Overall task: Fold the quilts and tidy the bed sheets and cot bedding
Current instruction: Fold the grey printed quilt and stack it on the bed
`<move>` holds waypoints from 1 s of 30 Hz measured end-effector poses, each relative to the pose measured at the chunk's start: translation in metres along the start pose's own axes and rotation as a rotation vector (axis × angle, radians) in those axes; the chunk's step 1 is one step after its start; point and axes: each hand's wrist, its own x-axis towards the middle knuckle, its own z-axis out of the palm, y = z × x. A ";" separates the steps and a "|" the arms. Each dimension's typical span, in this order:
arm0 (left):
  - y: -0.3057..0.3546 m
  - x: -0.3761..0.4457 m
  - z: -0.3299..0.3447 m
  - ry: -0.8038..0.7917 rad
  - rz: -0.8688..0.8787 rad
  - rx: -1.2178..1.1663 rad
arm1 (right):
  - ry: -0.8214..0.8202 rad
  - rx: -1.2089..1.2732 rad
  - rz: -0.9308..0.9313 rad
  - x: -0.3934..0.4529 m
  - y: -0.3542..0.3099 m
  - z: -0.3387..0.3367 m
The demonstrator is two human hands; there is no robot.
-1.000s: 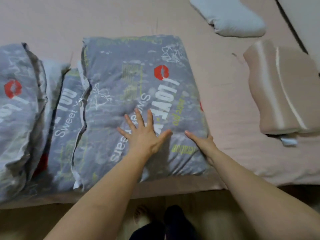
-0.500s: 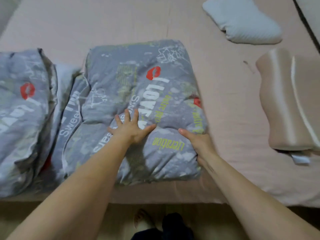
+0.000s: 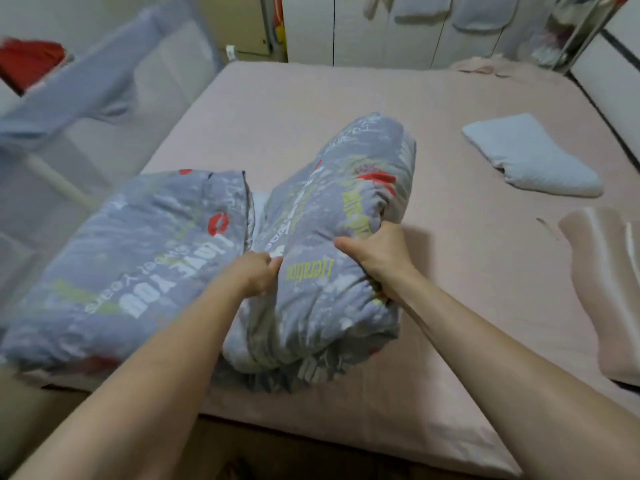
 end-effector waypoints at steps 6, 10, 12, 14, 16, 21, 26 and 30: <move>-0.111 0.010 -0.050 -0.007 0.096 0.071 | -0.041 -0.208 -0.099 -0.016 -0.062 0.125; -0.190 -0.006 -0.049 -0.040 0.197 0.044 | -0.123 -0.302 -0.172 -0.028 -0.105 0.202; -0.220 -0.014 -0.030 -0.199 0.194 0.044 | -0.158 -0.305 -0.183 -0.028 -0.119 0.225; -0.250 -0.017 -0.011 -0.301 0.178 0.098 | -0.187 -0.311 -0.185 -0.026 -0.129 0.257; -0.270 -0.020 0.010 -0.320 0.196 0.188 | -0.225 -0.292 -0.198 -0.024 -0.134 0.288; -0.304 -0.036 0.066 -0.136 0.333 0.355 | -0.396 -0.339 -0.284 -0.018 -0.143 0.391; -0.364 -0.058 0.055 0.215 0.047 -0.635 | -0.575 -0.322 -0.374 -0.022 -0.148 0.493; -0.443 -0.076 0.004 0.622 -0.127 -1.419 | -0.744 -0.397 -0.434 -0.049 -0.127 0.571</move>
